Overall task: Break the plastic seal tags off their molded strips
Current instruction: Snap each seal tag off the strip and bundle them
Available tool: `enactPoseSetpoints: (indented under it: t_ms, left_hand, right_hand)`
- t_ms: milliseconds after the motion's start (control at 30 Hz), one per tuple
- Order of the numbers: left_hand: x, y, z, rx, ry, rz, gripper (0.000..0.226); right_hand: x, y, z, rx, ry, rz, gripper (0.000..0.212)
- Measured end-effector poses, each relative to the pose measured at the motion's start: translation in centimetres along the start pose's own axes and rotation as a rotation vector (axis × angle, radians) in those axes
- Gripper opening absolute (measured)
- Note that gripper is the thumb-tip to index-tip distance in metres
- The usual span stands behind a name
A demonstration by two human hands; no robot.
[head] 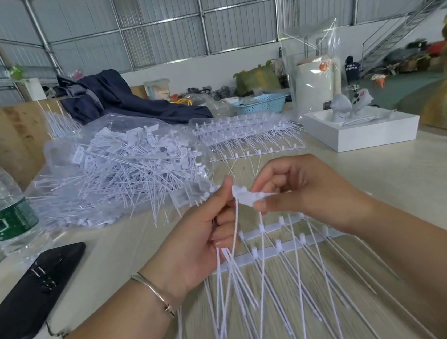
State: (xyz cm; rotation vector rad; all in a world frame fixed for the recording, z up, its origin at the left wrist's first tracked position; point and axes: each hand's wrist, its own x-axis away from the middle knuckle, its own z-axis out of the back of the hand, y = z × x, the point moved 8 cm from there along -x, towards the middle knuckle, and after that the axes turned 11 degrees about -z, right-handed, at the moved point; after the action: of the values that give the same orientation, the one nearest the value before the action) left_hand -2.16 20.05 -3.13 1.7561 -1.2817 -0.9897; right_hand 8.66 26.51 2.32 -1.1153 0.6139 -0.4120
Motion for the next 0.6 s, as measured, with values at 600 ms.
enactPoseSetpoints:
  t_ms: [600]
  left_hand:
    - [0.1,0.6,0.8,-0.180,0.055,-0.075,0.032]
  right_hand:
    - [-0.4,0.2,1.2,-0.209,-0.041,-0.016,0.015]
